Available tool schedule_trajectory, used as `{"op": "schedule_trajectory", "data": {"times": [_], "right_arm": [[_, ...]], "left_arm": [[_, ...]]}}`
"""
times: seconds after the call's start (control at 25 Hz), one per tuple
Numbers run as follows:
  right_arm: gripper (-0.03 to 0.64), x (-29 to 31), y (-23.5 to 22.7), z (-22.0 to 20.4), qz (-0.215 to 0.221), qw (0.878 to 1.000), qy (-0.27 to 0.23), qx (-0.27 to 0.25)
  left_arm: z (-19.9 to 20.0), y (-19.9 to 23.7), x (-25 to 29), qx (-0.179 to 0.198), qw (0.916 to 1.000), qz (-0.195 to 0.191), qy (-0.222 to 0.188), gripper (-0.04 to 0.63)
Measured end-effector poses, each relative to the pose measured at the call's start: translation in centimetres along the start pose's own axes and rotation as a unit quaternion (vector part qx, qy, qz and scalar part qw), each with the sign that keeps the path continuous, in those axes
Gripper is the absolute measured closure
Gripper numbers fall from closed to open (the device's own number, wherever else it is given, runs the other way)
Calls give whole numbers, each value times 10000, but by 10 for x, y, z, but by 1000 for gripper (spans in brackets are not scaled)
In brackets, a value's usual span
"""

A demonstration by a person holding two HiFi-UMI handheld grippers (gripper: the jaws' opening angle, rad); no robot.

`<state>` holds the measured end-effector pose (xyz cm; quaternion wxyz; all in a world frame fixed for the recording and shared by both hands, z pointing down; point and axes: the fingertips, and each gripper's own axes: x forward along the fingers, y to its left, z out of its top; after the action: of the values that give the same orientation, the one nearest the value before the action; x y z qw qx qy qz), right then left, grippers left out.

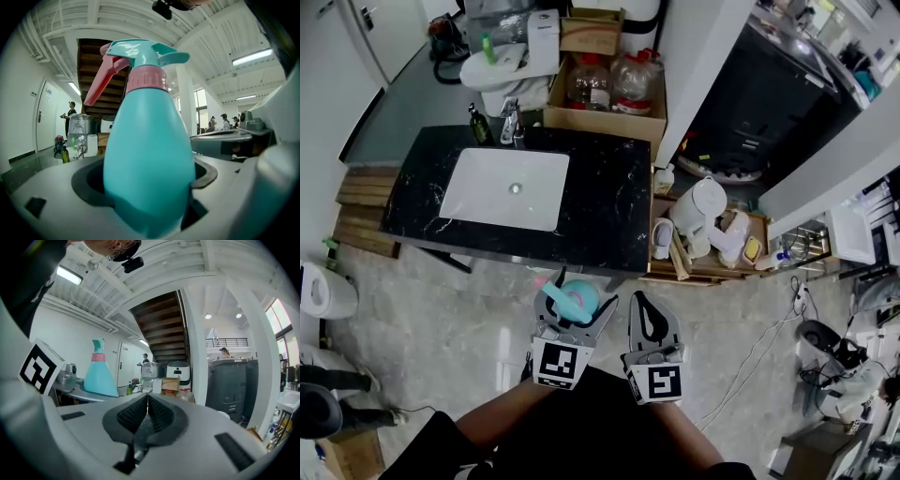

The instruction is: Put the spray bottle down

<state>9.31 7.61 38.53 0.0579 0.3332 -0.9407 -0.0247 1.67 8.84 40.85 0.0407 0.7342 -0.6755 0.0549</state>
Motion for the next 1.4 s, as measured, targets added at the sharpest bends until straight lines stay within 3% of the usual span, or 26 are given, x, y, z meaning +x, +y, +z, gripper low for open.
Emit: {"op": "schedule_trajectory", "data": {"times": [0.16, 0.4, 0.76, 1.12, 1.24, 1.4], "right_arm": [[600, 30, -7, 3, -77, 10000, 45, -1], [600, 79, -15, -6, -64, 9990, 206, 402], [600, 128, -14, 3, 11, 9992, 253, 311], [600, 168, -29, -5, -283, 9982, 448, 293], [600, 176, -34, -4, -352, 9976, 456, 378], [600, 180, -53, -12, -707, 9948, 457, 571]], "left_arm": [[2, 21, 20, -77, 10000, -30, 53, 156], [1, 60, 37, -108, 9999, 80, 87, 156], [2, 96, 67, -178, 9997, 26, 147, 156], [-3, 124, 107, -248, 9993, -226, 169, 156], [4, 134, 114, -428, 9984, -361, 70, 156], [14, 147, 122, -341, 9982, -474, -100, 156]]}}
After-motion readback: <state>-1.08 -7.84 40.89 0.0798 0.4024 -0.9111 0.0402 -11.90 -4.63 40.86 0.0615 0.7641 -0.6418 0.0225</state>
